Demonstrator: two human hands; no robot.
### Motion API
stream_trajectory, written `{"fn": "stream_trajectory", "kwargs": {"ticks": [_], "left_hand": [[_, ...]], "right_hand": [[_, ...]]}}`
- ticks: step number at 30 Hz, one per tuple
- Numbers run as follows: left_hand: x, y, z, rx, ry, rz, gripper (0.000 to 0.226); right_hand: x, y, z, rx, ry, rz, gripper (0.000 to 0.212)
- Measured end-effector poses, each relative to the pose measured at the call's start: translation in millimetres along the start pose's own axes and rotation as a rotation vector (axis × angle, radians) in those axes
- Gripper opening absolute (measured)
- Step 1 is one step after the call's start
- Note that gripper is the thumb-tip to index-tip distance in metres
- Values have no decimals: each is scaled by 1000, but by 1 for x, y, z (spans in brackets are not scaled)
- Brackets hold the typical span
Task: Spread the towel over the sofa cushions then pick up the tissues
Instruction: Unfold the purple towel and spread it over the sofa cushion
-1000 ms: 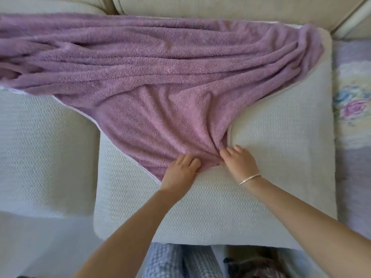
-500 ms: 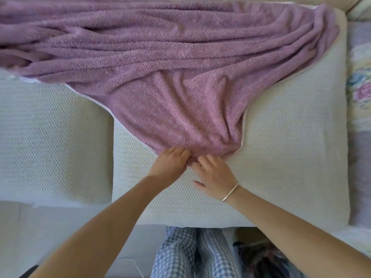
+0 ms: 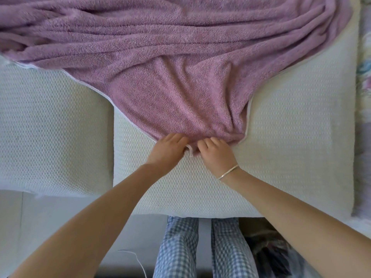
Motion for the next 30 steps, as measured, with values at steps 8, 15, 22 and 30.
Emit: {"fn": "stream_trajectory", "kwargs": {"ticks": [8,15,22,30], "left_hand": [[-45,-16,-5,-40,-52,173,23],[-84,-21,-2,-170,98,103,16],[-84,-20,-20,-43,-135,-52,20],[-145,-25,-23,17,-30,28,22]], "right_hand": [[-10,-16,26,93,166,-222,42],[-49,-42,61,24,37,-191,17],[-103,-77,89,-23,-1,-113,19],[-158,-101,136,36,-9,-46,22]]}}
Point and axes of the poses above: each hand's wrist, its own z-axis away from the middle knuckle, its own y-axis out of the palm, x = y × z, the point moved 3 cm from there along -z, towards the middle knuckle, and after that the axes turned 13 degrees about -z, right-handed, at the moved point
